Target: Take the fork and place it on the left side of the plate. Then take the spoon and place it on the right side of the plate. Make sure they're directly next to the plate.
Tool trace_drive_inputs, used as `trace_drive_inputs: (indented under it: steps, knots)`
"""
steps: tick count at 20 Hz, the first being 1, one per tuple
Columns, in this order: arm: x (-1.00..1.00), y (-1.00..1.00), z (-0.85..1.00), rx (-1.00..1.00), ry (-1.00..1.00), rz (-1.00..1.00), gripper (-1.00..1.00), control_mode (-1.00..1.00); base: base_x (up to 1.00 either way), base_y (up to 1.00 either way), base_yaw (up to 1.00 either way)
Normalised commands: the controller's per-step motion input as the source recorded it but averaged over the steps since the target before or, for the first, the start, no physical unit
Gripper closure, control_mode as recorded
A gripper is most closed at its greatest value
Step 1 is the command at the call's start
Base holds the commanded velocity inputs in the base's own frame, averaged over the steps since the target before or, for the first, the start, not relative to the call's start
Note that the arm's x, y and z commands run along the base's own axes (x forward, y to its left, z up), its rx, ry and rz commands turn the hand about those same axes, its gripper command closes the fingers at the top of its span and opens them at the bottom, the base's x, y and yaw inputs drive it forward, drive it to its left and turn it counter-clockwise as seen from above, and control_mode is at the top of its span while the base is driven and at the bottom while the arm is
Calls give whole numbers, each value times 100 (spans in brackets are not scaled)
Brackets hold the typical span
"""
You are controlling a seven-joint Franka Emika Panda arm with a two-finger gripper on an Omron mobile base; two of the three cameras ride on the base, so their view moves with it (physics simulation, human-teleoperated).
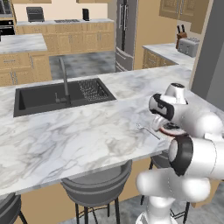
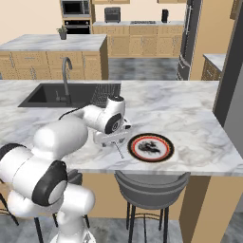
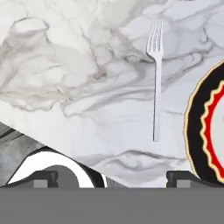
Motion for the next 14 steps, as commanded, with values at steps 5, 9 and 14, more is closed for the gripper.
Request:
trace_drive_inputs:
  steps: [5, 9, 14]
  knots:
    - [-90, 12, 40, 0, 2, -23, -100, -100, 0, 0, 0]
    - [-53, 5, 39, 0, 6, -17, -100, -100, 0, 0, 0]
    - [-18, 0, 26, 0, 0, -3, -100, -100, 0, 0, 0]
